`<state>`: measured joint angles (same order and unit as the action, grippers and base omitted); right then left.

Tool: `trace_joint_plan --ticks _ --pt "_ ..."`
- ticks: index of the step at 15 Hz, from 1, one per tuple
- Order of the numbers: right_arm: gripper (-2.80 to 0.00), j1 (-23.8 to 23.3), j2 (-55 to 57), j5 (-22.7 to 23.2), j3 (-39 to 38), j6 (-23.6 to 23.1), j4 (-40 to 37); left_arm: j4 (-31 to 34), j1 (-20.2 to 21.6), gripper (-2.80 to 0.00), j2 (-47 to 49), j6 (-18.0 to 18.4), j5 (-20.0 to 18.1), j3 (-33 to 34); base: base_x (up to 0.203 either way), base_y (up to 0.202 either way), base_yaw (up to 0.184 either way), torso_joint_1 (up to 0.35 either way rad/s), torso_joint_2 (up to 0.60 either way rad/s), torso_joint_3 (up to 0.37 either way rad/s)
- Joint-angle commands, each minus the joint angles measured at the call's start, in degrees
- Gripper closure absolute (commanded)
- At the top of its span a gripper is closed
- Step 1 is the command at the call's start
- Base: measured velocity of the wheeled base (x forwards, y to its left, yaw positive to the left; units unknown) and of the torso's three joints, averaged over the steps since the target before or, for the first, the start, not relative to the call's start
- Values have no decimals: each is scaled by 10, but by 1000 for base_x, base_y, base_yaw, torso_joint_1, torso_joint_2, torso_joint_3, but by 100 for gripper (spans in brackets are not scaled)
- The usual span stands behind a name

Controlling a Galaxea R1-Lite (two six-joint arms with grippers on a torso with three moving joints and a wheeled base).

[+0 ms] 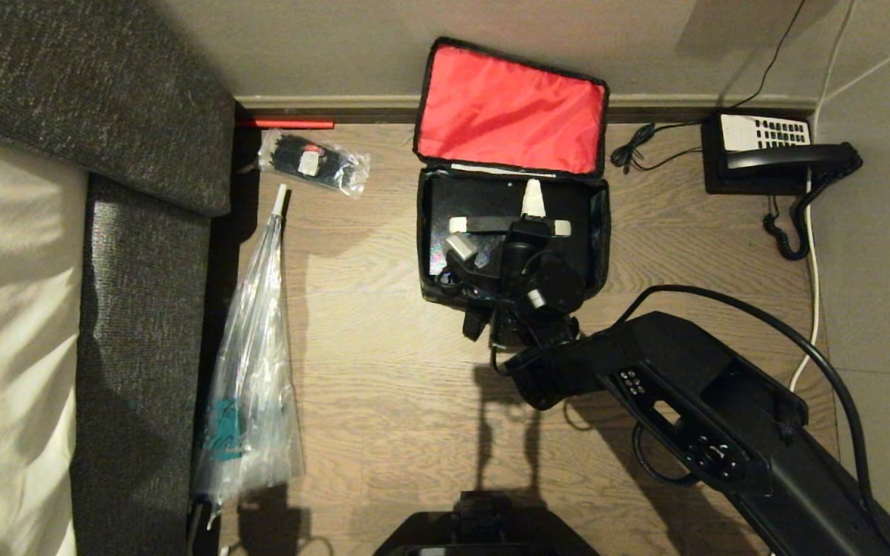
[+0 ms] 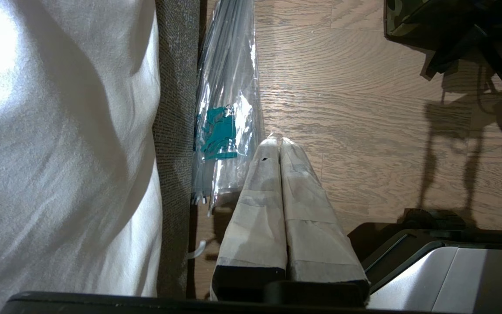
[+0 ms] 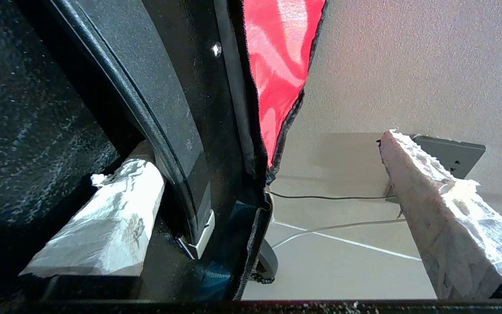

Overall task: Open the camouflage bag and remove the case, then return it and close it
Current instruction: Grip the handle

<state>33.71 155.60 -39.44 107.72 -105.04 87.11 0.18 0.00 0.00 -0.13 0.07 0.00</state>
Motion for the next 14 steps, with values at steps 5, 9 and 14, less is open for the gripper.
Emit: trace_joint_plan --ticks 5,9,14 --pt "-280 0 2 3 -1 -6 6 0 0 0 -2 0 0 0 0 0 0 0 0 0" --pt "0 1 9 4 -1 -5 6 0 0 0 -2 0 0 1 0 0 0 0 0 0" --pt "0 1 13 4 -1 2 6 0 0 0 -2 0 0 1 0 0 0 0 0 0"
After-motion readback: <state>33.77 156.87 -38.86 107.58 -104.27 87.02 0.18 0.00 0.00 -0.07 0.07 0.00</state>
